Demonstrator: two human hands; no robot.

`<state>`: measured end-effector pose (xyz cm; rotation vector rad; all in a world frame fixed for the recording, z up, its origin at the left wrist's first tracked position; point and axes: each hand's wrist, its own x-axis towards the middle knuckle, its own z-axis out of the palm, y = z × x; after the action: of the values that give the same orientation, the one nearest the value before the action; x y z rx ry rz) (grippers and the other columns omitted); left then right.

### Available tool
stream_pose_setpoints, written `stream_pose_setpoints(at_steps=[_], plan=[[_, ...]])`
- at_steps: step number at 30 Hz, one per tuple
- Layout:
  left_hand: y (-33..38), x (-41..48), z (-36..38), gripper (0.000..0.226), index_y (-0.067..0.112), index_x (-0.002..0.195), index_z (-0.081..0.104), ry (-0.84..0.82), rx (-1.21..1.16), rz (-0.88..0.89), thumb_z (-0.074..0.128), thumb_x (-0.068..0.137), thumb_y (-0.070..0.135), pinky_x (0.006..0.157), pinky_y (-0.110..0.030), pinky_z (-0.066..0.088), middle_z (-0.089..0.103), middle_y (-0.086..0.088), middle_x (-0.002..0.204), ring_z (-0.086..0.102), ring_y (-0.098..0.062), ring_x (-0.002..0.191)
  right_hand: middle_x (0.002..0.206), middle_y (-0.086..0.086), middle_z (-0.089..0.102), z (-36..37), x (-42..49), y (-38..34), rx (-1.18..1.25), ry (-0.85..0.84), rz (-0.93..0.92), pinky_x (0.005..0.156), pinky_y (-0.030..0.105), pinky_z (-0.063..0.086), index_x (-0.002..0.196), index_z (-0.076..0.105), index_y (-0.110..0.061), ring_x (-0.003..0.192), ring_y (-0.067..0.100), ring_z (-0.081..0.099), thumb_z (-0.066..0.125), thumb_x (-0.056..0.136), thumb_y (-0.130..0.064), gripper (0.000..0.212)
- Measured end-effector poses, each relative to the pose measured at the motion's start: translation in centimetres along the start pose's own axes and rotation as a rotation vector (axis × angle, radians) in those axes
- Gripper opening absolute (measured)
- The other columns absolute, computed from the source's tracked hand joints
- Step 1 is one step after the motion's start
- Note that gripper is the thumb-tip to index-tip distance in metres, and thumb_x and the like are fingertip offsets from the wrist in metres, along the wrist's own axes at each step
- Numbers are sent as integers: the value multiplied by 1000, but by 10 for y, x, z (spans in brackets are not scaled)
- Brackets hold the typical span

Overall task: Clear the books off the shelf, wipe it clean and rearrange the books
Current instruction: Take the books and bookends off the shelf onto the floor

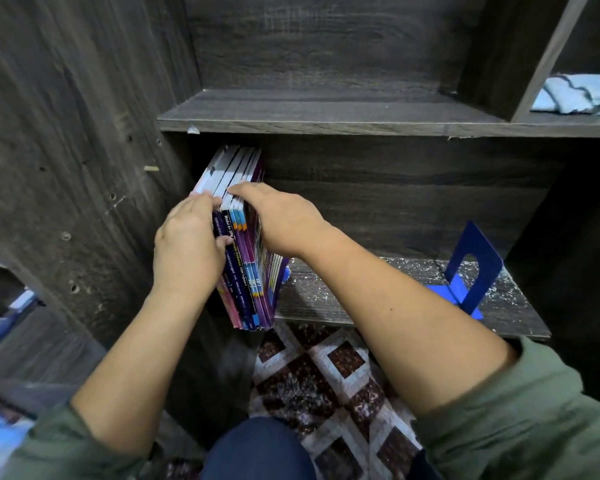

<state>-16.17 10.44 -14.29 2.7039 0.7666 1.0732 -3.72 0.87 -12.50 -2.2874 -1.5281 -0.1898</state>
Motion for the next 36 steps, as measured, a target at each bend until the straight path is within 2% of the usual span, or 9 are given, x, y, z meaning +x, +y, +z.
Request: stream_pose_setpoints(at_steps=[6, 9, 11, 14, 19, 23, 28, 33, 36], plan=[[4, -9, 3, 67, 8, 127, 56, 21, -206, 33, 85, 67, 17, 114, -31, 29, 42, -10, 144, 38, -23, 135, 144, -5, 44, -1, -3, 7, 9, 30, -7, 83, 40, 49, 139, 39, -27, 111, 27, 58, 64, 85, -22, 59], [13, -23, 16, 111, 8, 149, 24, -6, -323, -156, 89, 62, 31, 116, -25, 18, 19, -11, 155, 24, -22, 142, 148, 2, 40, -7, -7, 15, -201, 95, -65, 89, 42, 43, 138, 42, -19, 118, 30, 53, 63, 84, -16, 58], [21, -28, 30, 124, 11, 151, 11, -59, -348, -272, 90, 59, 39, 112, -29, 27, 31, -9, 150, 33, -22, 137, 153, 6, 33, -12, -9, 19, -297, 114, -87, 93, 41, 40, 137, 43, -14, 123, 30, 50, 61, 84, -15, 56], [35, -34, 51, 107, 11, 142, 26, -48, -316, -266, 89, 60, 40, 100, -40, 43, 46, -7, 135, 49, -26, 123, 154, 10, 33, -18, -10, 24, -346, 198, -120, 92, 41, 43, 145, 38, -17, 123, 30, 51, 42, 95, -20, 50], [60, -47, 85, 91, 5, 129, 34, -121, -146, -242, 86, 62, 38, 86, -43, 46, 51, -15, 117, 57, -37, 105, 157, 12, 26, -28, -30, 48, -533, 88, -205, 89, 39, 44, 153, 21, -30, 124, 30, 51, 63, 84, -14, 82], [80, -57, 108, 78, 5, 116, 43, -220, 4, -104, 86, 59, 38, 78, -42, 48, 56, -15, 106, 60, -36, 95, 143, 14, 49, -25, -73, 82, -559, 131, -254, 79, 41, 49, 128, 57, -18, 112, 32, 60, 32, 82, -18, 52], [108, -77, 146, 75, 12, 120, 50, -391, 120, 162, 85, 57, 36, 80, -38, 48, 61, -10, 105, 61, -31, 94, 119, 6, 64, 18, -159, 149, -477, 56, 50, 75, 38, 50, 115, 59, -14, 102, 27, 64, 48, 81, -21, 36], [121, -104, 181, 71, 16, 121, 49, -545, 151, 318, 82, 61, 34, 91, -36, 44, 56, -5, 118, 55, -27, 106, 149, 4, 42, 69, -220, 168, -232, -93, 394, 89, 44, 48, 137, 45, -14, 120, 29, 55, 58, 82, -7, 56], [122, -114, 190, 85, 13, 107, 59, -575, 221, 333, 94, 32, 32, 79, -35, 52, 63, -9, 112, 62, -28, 95, 158, 2, 21, 80, -230, 169, -205, -186, 473, 105, 43, 36, 144, 32, -19, 135, 27, 38, 57, 86, -12, 63]])
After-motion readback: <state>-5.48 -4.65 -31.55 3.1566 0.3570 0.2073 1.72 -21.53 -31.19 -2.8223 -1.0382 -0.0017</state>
